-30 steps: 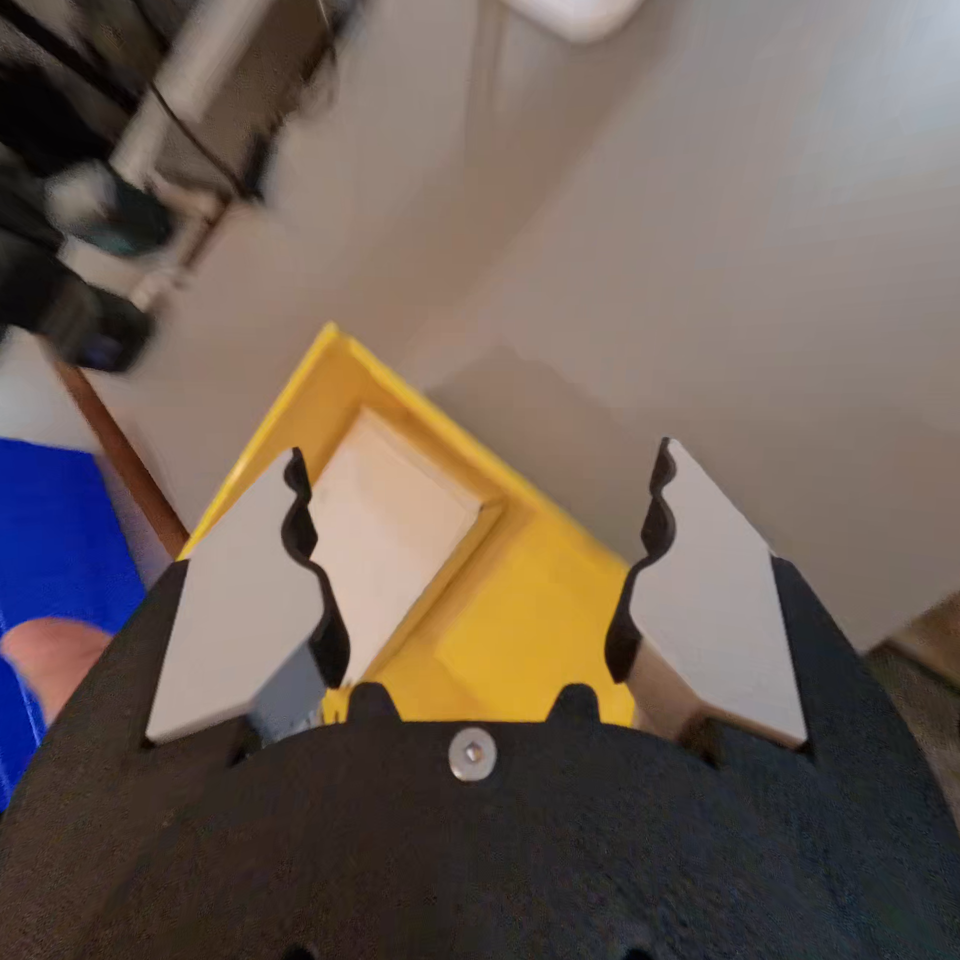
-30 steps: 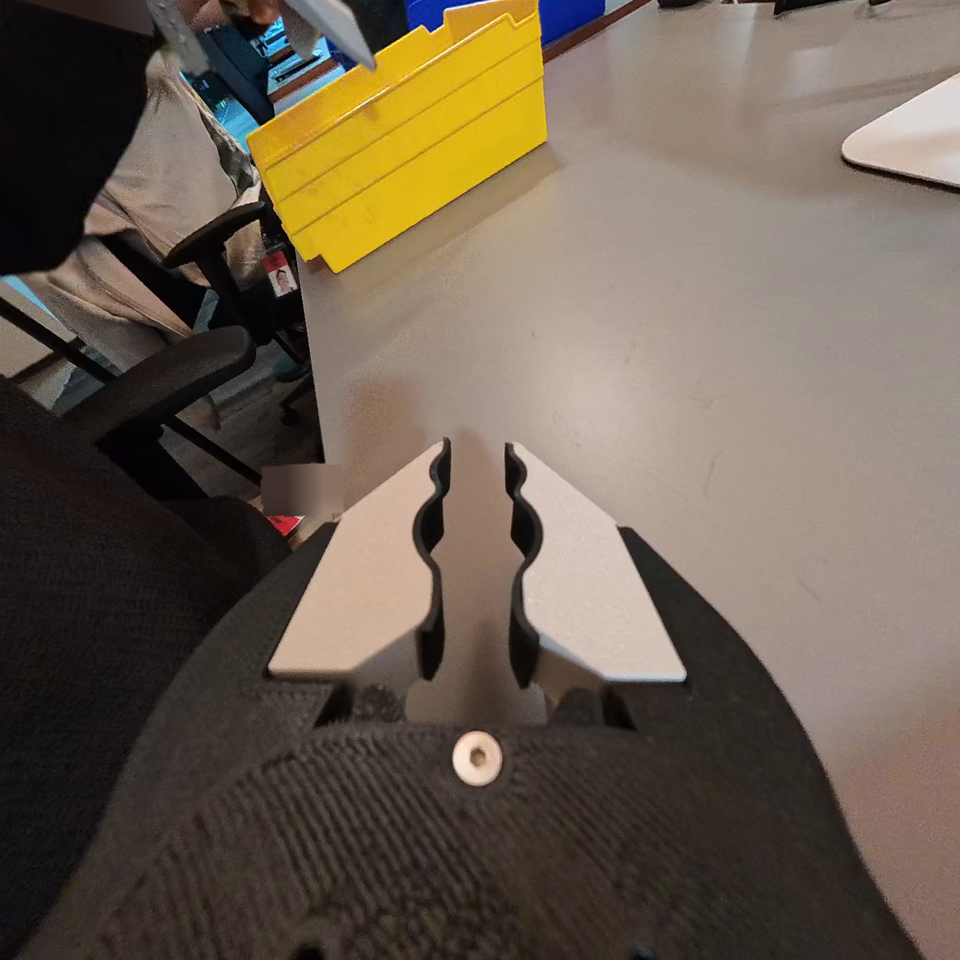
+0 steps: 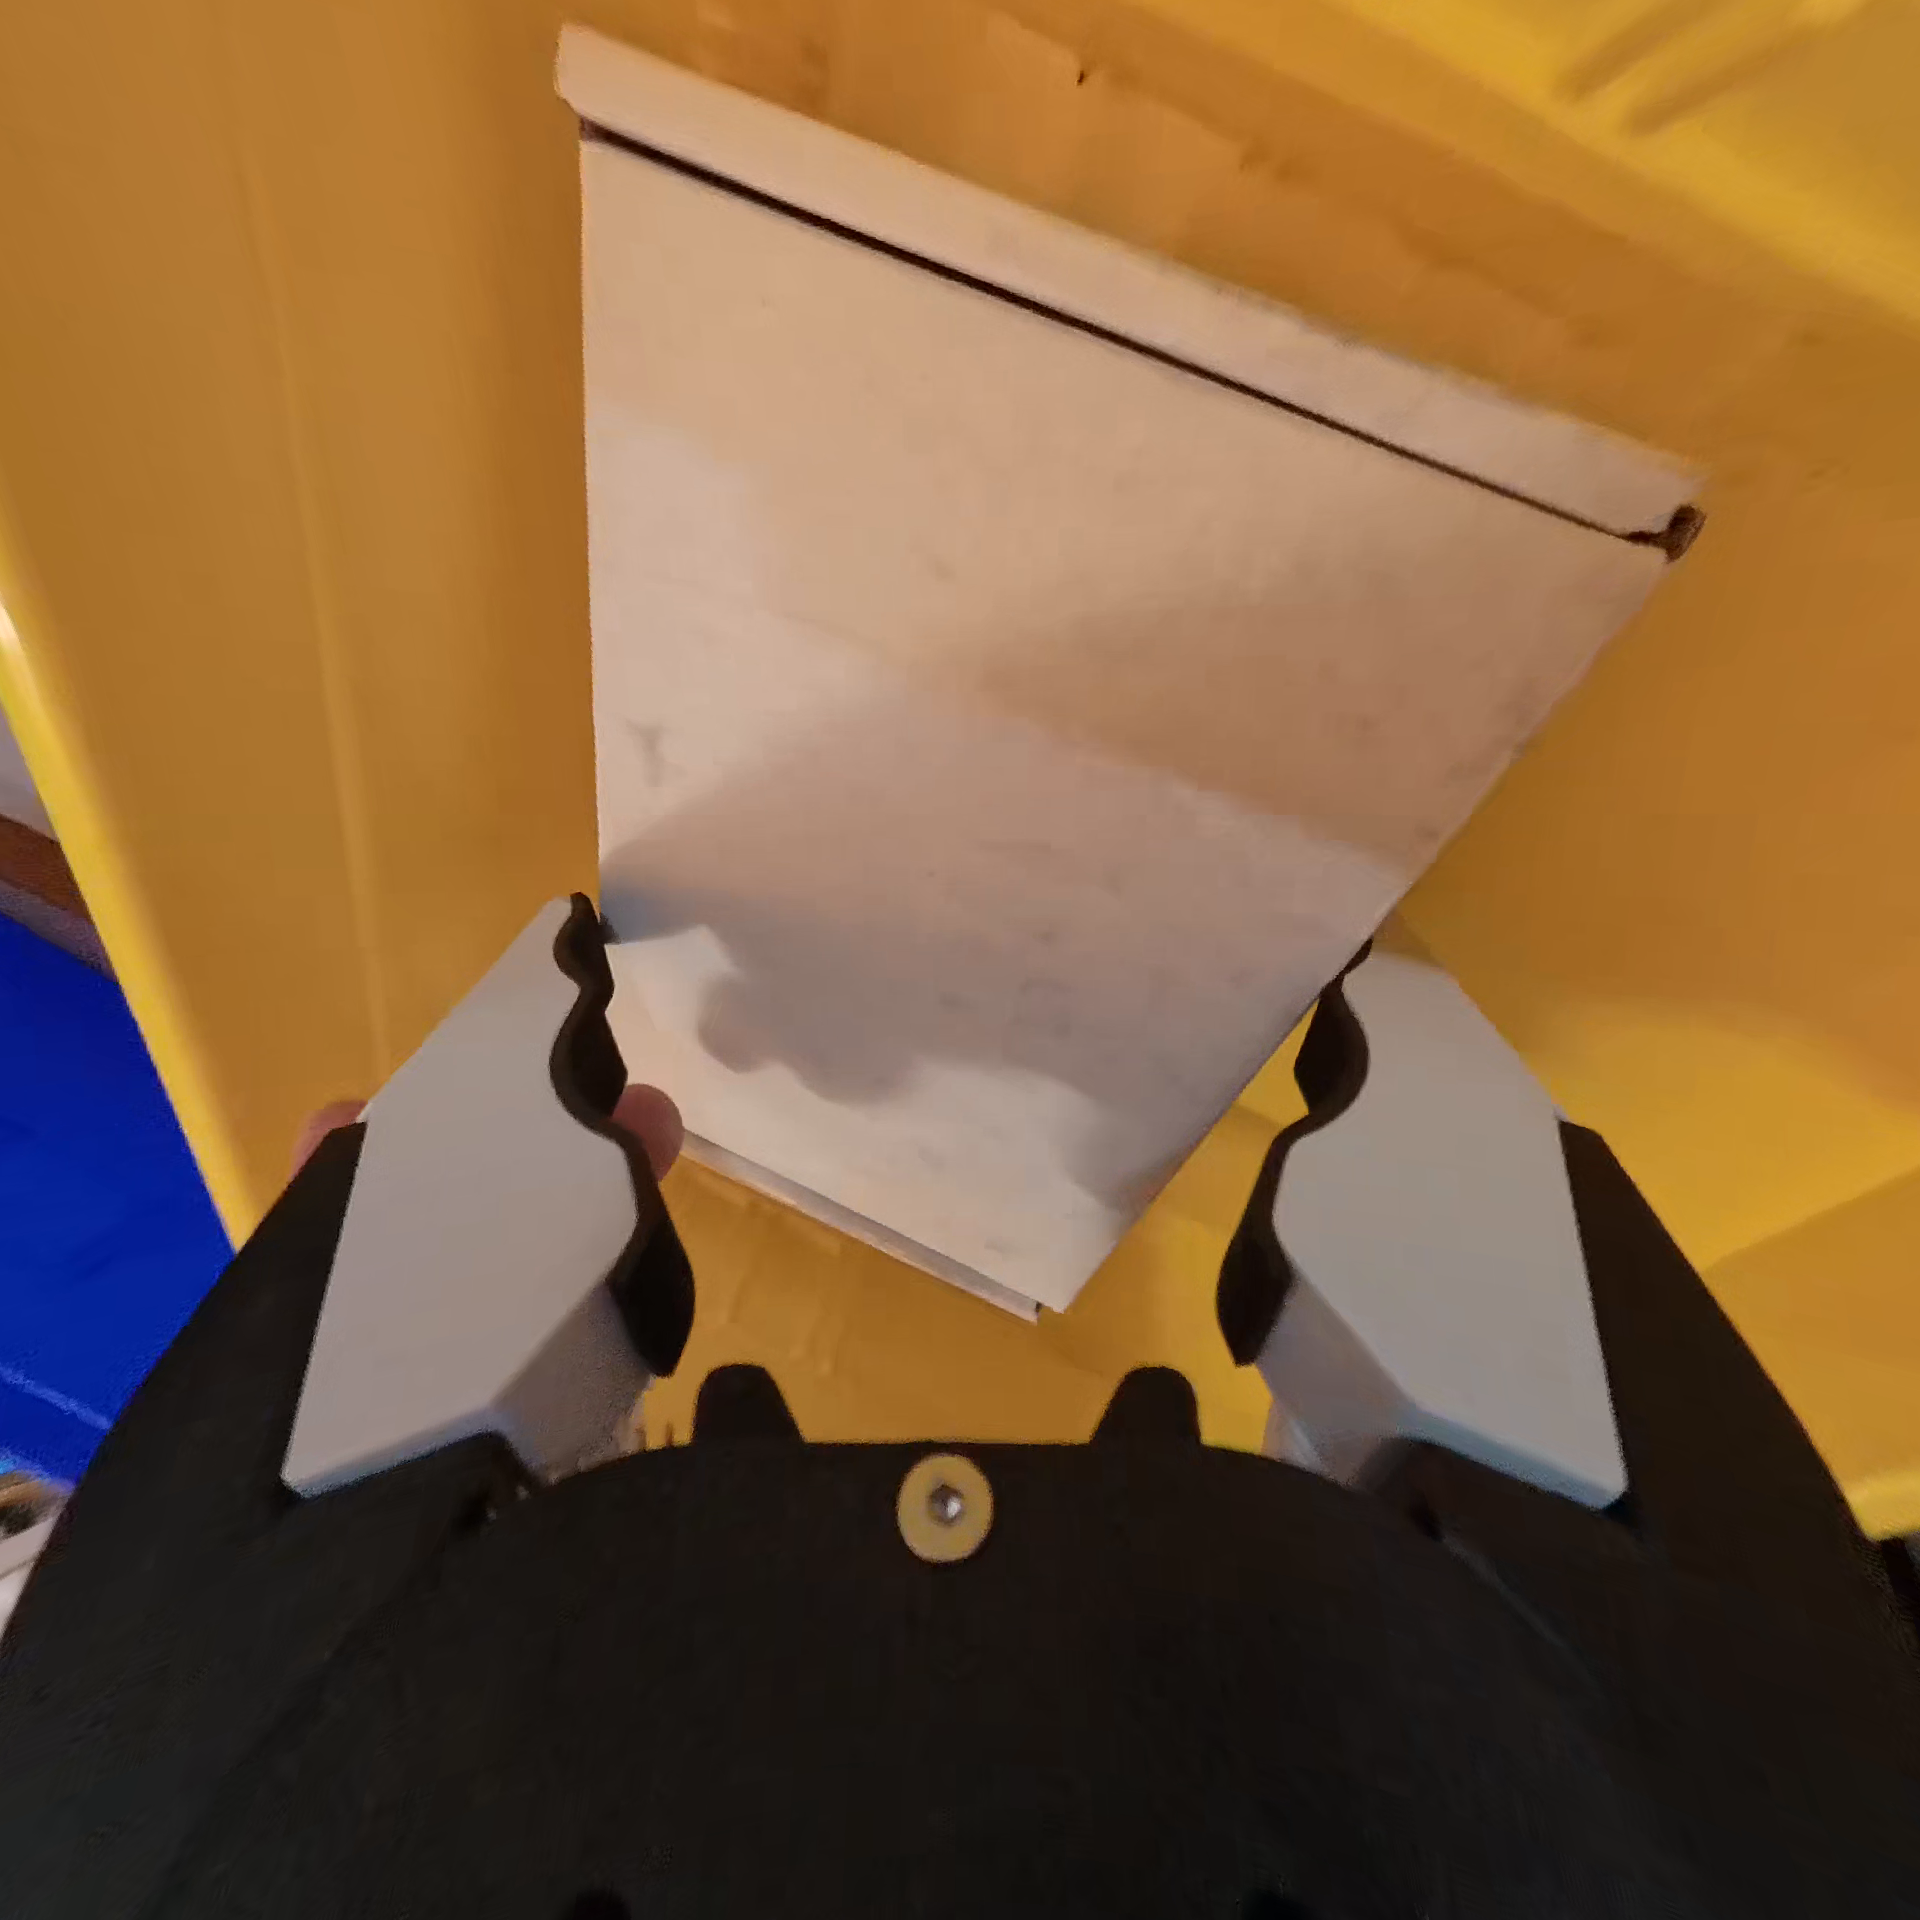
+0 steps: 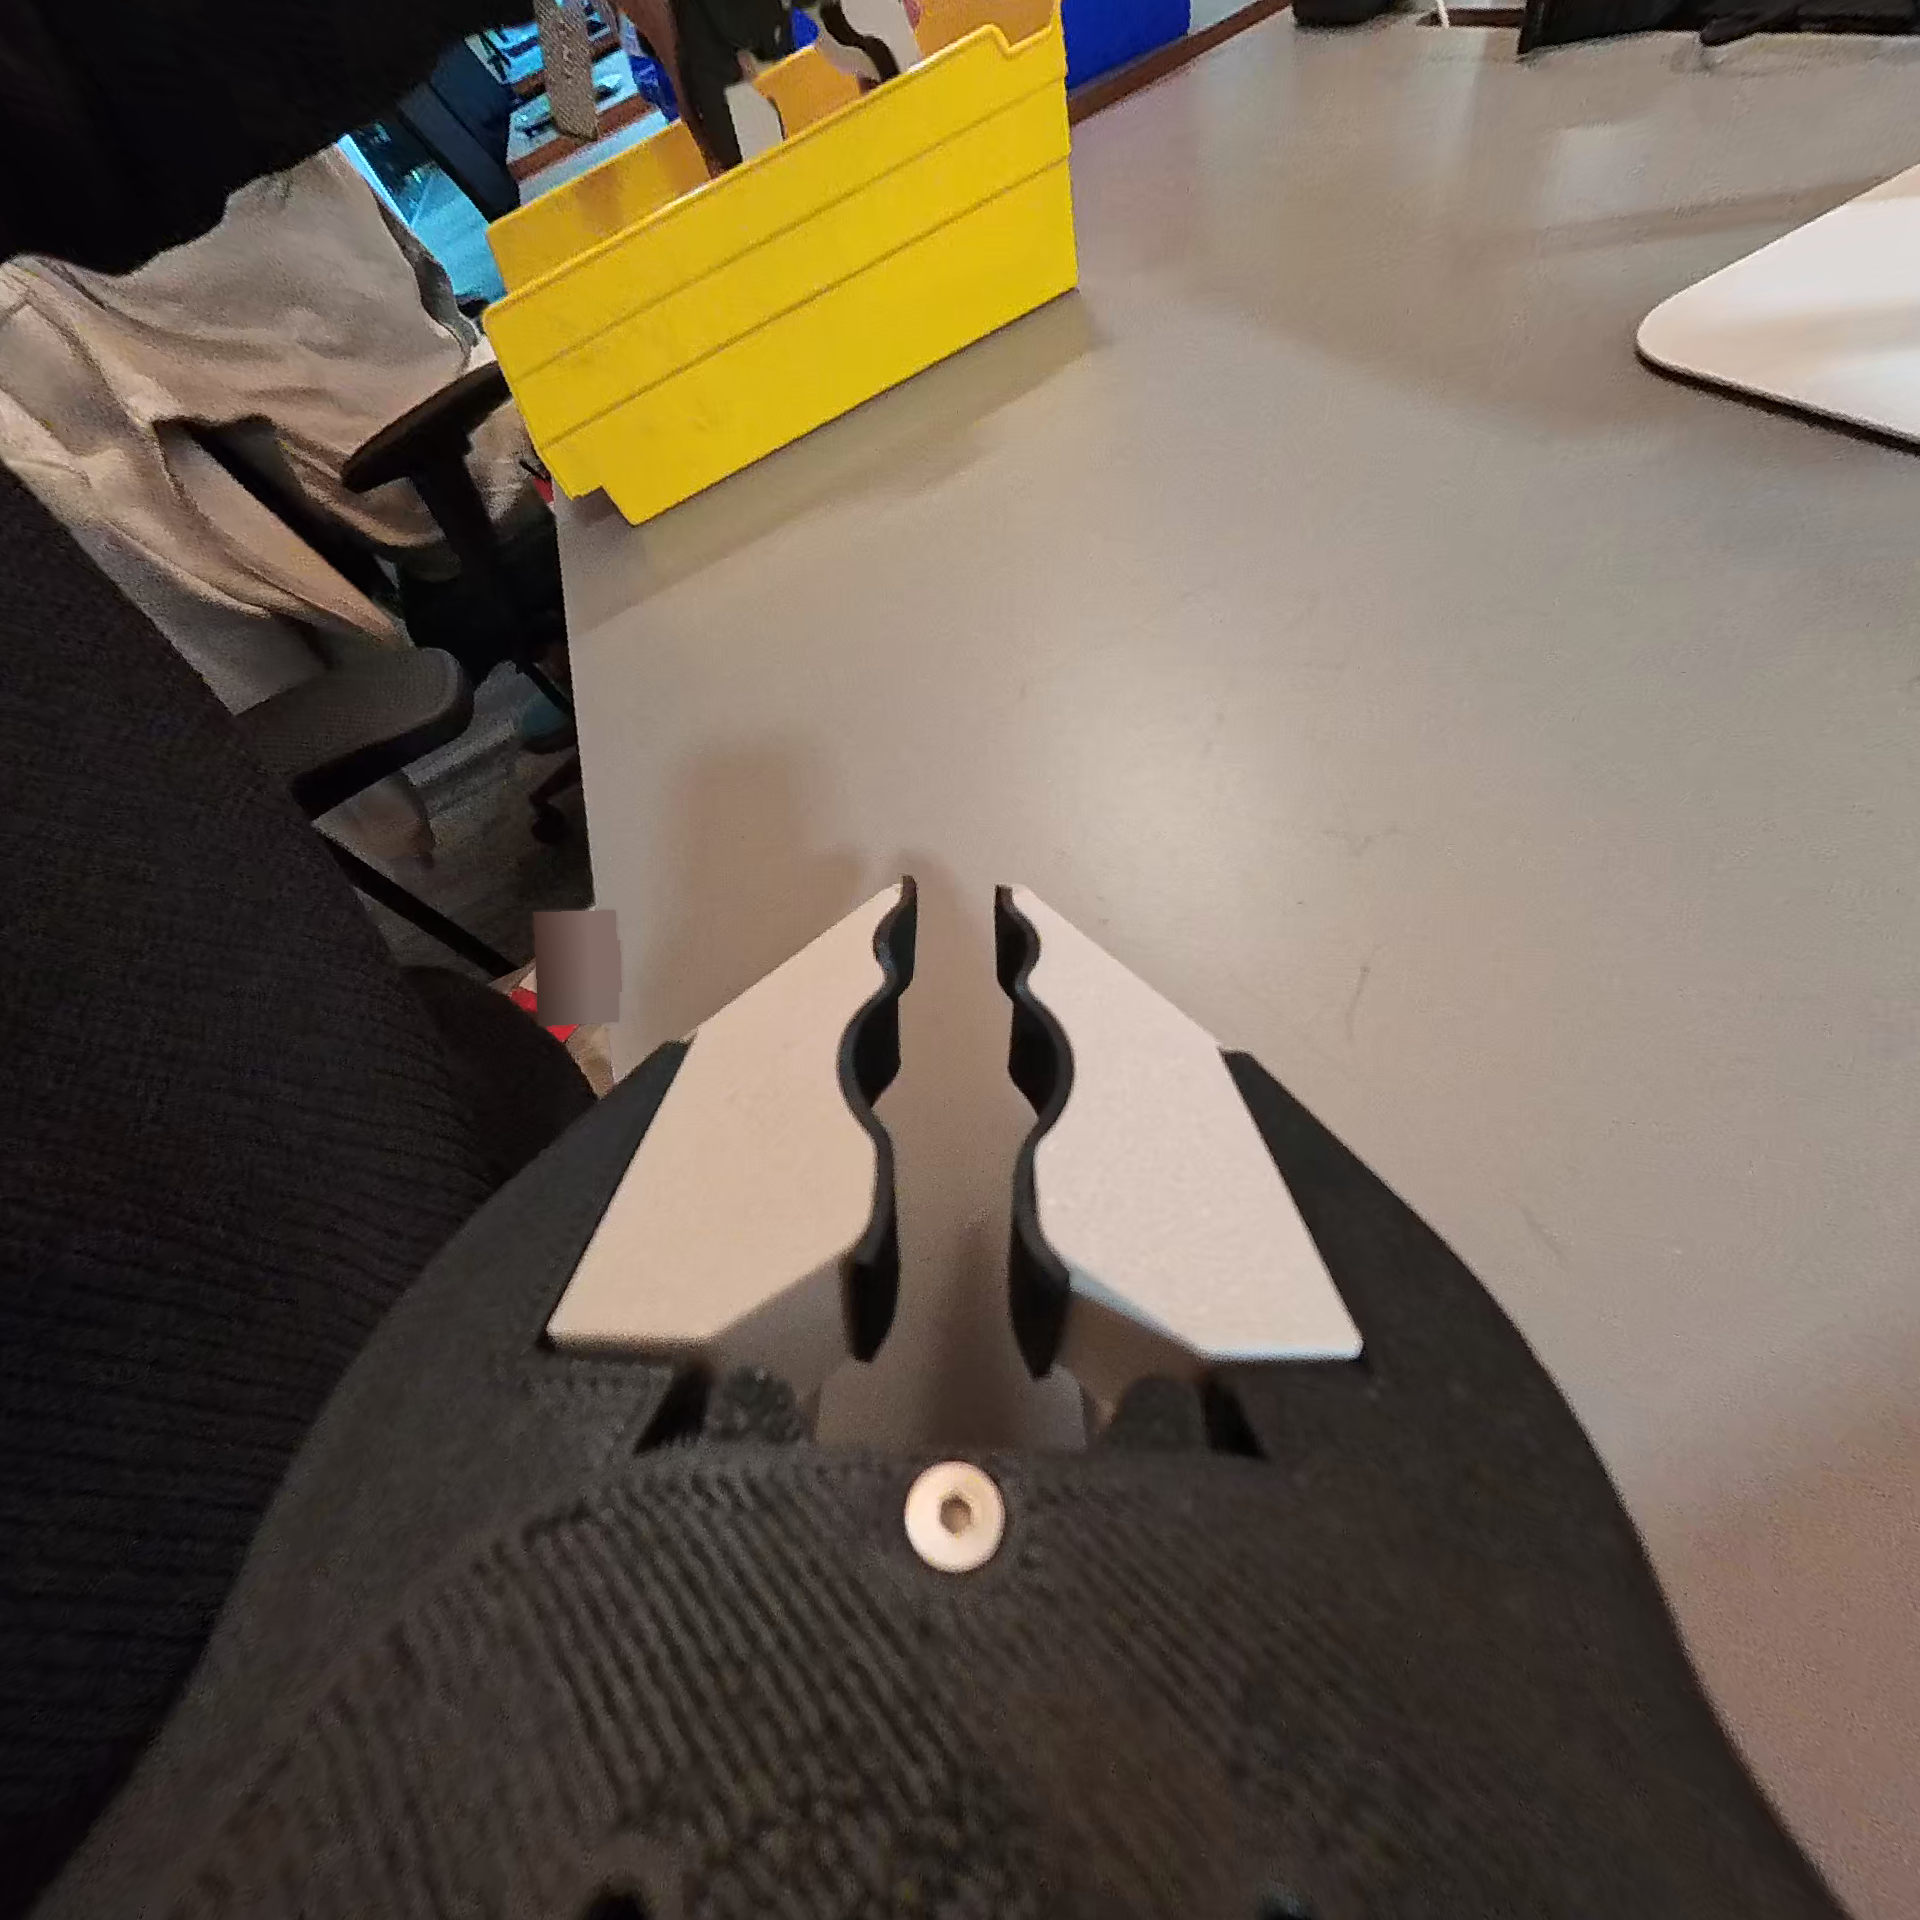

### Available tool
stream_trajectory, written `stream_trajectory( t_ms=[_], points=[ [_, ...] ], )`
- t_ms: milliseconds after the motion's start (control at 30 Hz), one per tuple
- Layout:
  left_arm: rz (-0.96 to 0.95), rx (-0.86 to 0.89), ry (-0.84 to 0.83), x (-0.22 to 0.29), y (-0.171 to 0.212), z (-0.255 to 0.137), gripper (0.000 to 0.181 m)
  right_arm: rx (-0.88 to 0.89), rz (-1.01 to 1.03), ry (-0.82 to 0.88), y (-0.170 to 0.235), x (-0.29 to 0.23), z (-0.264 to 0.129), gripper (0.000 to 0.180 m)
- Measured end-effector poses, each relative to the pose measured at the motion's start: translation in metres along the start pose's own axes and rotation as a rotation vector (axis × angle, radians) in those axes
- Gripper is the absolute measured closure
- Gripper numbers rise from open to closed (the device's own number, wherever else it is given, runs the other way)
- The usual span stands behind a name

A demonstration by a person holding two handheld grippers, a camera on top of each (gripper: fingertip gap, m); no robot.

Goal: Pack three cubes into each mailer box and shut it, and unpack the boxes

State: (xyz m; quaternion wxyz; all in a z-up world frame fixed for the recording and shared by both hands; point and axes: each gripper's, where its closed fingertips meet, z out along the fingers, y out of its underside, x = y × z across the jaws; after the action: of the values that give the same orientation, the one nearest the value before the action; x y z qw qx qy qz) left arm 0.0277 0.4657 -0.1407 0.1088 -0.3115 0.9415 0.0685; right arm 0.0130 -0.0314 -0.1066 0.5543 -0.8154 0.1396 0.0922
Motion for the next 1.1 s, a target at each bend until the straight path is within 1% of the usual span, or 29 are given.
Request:
stream_trajectory(
  t_ms=[33, 100, 133, 167, 233, 267, 300, 333, 367, 433, 500, 567, 600, 633, 667, 733, 900, 1000, 1100],
  points=[
    [-0.026, 0.015, 0.030, 0.004, -0.002, -0.004, 0.049, 0.006, -0.001, -0.003, -0.001, -0.001, -0.001, 0.166],
    [-0.043, 0.055, 0.026, 0.003, -0.005, -0.016, 0.059, 0.013, -0.001, -0.006, -0.001, -0.002, -0.003, 0.166],
    [-0.045, 0.081, 0.020, 0.003, -0.007, -0.024, 0.078, 0.014, 0.000, -0.008, 0.000, -0.002, -0.003, 0.166],
    [-0.041, 0.101, 0.010, 0.003, -0.007, -0.034, 0.093, 0.015, 0.000, -0.011, -0.001, -0.003, -0.004, 0.166],
    [-0.063, 0.133, -0.038, -0.001, -0.005, -0.050, 0.115, 0.015, -0.003, -0.017, 0.000, -0.004, -0.004, 0.166],
    [-0.072, 0.157, -0.042, -0.001, -0.005, -0.056, 0.131, 0.013, -0.005, -0.021, 0.000, -0.005, -0.004, 0.166],
    [-0.083, 0.176, -0.022, 0.004, -0.004, -0.059, 0.151, 0.008, -0.007, -0.027, 0.001, -0.006, -0.004, 0.166],
    [-0.098, 0.173, -0.003, 0.009, -0.001, -0.059, 0.164, 0.002, -0.011, -0.034, 0.002, -0.008, -0.003, 0.166],
    [-0.108, 0.154, -0.013, 0.011, 0.003, -0.056, 0.161, -0.004, -0.015, -0.041, 0.003, -0.010, -0.003, 0.166],
    [-0.106, 0.110, -0.110, 0.004, 0.011, -0.049, 0.132, -0.015, -0.027, -0.051, 0.005, -0.014, -0.002, 0.166],
    [-0.093, 0.104, -0.145, 0.005, 0.010, -0.043, 0.109, -0.026, -0.038, -0.053, 0.007, -0.017, -0.002, 0.166],
    [-0.089, 0.098, -0.131, 0.007, 0.004, -0.038, 0.088, -0.031, -0.048, -0.049, 0.009, -0.019, -0.002, 0.166],
    [-0.096, 0.084, -0.106, 0.008, 0.003, -0.035, 0.075, -0.032, -0.050, -0.046, 0.009, -0.019, -0.001, 0.166],
    [-0.106, 0.059, -0.066, 0.009, 0.002, -0.032, 0.067, -0.035, -0.051, -0.044, 0.009, -0.019, -0.001, 0.166],
    [-0.113, 0.039, -0.054, 0.004, 0.001, -0.029, 0.066, -0.040, -0.049, -0.044, 0.010, -0.018, -0.001, 0.167],
    [-0.110, 0.022, -0.078, -0.012, -0.002, -0.025, 0.070, -0.050, -0.046, -0.040, 0.011, -0.018, 0.001, 0.167],
    [-0.102, -0.026, 0.033, -0.018, -0.004, -0.006, 0.044, -0.069, -0.018, -0.016, 0.013, -0.012, 0.003, 0.168],
    [-0.080, -0.091, 0.084, -0.011, 0.006, 0.012, 0.036, -0.076, 0.026, -0.036, 0.013, -0.009, 0.004, 0.168],
    [-0.048, -0.084, 0.094, -0.008, 0.006, 0.019, 0.033, -0.056, 0.080, -0.058, 0.011, -0.006, 0.002, 0.167]
  ],
)
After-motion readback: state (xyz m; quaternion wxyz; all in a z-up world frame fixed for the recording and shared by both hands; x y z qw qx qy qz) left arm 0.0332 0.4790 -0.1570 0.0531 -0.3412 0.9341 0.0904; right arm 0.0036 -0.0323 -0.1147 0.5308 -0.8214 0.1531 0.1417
